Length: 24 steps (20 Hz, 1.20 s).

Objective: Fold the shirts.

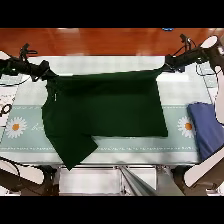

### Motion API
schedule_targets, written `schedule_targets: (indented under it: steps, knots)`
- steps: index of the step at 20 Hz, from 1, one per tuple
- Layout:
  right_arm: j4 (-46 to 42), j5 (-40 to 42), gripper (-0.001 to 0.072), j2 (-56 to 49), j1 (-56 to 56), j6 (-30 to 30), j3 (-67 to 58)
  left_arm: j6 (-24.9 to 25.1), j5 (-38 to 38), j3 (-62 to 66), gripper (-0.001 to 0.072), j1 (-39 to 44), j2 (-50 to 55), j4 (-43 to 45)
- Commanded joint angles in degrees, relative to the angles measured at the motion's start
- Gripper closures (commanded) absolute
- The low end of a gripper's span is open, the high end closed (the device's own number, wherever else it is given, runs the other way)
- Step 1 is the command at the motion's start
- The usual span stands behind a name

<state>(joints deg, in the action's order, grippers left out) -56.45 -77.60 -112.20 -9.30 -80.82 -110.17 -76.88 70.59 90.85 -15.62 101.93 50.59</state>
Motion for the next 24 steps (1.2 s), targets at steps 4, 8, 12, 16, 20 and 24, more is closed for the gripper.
schedule_targets:
  steps: [4,8,12,16,20,24]
  knots:
    - [-2.6,-7.5,0.0694,0.2,0.5,1.4,3.6,2.3,13.1,-2.5,0.0676,-1.2,0.2,6.3]
    - [-3.5,-7.5,0.0694,0.2,2.2,2.4,8.1,2.1,15.5,-5.4,0.0676,-1.9,0.2,8.4]
    - [-5.5,-9.2,0.0693,0.1,2.2,2.4,9.0,2.1,15.6,-5.9,0.0676,-1.9,0.2,10.7]
    - [-7.0,-10.0,0.0693,-0.7,2.5,2.3,9.0,2.2,15.0,-7.5,0.0676,-1.9,0.2,11.6]
    - [-7.2,-10.0,0.0531,-2.5,3.0,0.7,9.0,2.1,12.6,-8.2,0.0548,-1.8,0.2,11.6]
    - [-14.4,-13.7,0.0297,0.6,0.7,-2.5,8.9,-1.9,15.2,-7.8,0.0212,-2.8,-2.6,17.4]
